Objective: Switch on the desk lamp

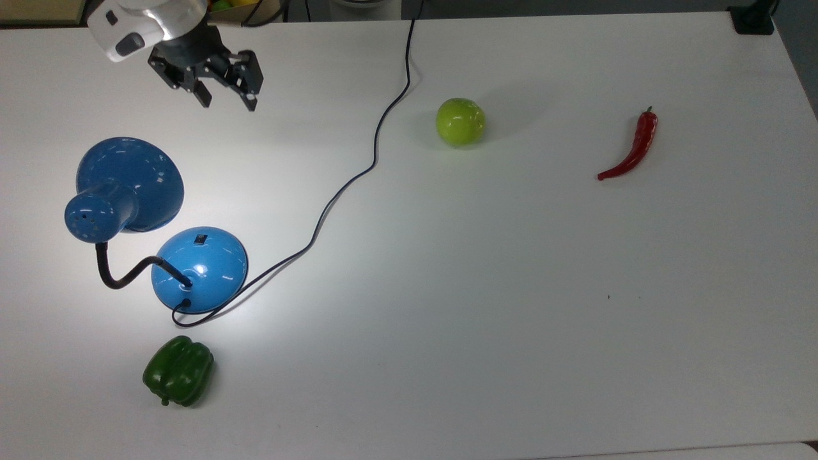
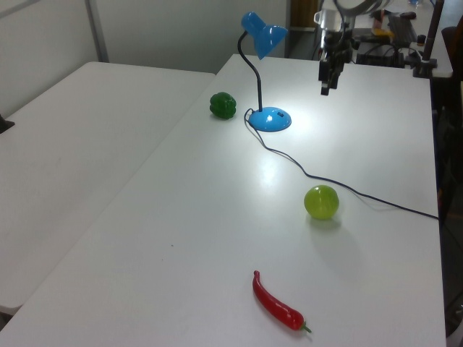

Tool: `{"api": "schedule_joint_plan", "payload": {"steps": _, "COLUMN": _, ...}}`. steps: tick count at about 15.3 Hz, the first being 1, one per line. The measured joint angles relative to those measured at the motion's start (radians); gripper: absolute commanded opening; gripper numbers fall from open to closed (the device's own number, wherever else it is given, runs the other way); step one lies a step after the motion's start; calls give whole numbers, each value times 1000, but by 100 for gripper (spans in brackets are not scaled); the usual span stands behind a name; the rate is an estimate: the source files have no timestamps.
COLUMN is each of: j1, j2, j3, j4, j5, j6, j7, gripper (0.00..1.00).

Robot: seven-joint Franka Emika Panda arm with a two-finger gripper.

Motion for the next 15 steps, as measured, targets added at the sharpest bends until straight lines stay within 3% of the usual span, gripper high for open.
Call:
{"api": "schedule_joint_plan", "payload": {"steps": 7, "j1": 10, "j2": -194, "j3": -17, "j4": 81, "j5": -1, "j6": -328, "j7": 6, "gripper": 100}}
{"api": "schedule_joint_plan", "payload": {"steps": 11, "j1": 71, "j2": -225, "j3": -19, "j4": 156, "j5": -1, "j6": -391, "j7": 189, "gripper": 100}}
{"api": "schedule_joint_plan", "payload": {"steps": 13, "j1": 116, "j2": -222, "j3": 0, "j4": 176, "j5": -1, "j6": -392, "j7": 288, "gripper": 100}}
{"api": "schedule_joint_plan", "payload": {"steps": 15, "j1": 122, "j2": -219, "j3": 58, "j4": 178, "j5": -1, "j6": -391, "j7": 302, "gripper": 100}}
